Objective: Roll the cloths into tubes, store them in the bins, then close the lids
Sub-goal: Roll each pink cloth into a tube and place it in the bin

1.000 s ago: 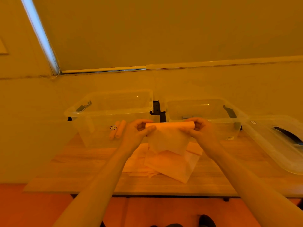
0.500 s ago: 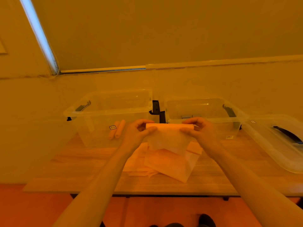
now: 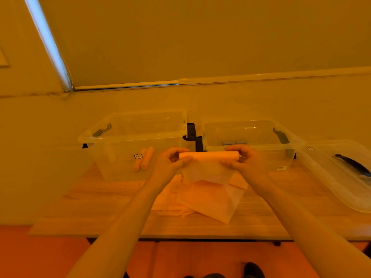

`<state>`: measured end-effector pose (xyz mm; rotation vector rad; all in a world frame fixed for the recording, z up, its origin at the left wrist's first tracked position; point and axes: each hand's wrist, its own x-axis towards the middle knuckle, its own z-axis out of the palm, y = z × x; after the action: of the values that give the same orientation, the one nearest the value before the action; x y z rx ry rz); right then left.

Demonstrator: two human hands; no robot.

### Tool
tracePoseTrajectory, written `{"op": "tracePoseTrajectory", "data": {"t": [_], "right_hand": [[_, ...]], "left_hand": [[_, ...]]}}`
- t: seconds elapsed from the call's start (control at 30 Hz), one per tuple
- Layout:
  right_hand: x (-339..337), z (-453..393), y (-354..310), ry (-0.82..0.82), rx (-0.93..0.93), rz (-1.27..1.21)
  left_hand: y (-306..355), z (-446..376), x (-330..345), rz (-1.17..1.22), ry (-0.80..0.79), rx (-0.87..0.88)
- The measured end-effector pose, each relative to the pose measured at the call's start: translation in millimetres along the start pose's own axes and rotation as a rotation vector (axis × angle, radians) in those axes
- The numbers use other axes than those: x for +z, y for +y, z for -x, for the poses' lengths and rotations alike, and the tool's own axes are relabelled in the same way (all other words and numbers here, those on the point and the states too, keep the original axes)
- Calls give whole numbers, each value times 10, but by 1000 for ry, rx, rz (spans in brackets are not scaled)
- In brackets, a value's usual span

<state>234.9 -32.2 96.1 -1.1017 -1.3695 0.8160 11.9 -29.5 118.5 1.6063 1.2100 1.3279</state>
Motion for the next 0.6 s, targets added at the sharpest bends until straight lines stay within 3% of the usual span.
{"op": "tracePoseTrajectory", "data": {"t": [0.33,0.6], "right_hand": [[-1,-22,35,13,-27,54],[-13,6,15,-69,-4,-30]], "left_hand": [[-9,39,-5,-7,-40,10],[15,46,-3,-35,-16,10]]}}
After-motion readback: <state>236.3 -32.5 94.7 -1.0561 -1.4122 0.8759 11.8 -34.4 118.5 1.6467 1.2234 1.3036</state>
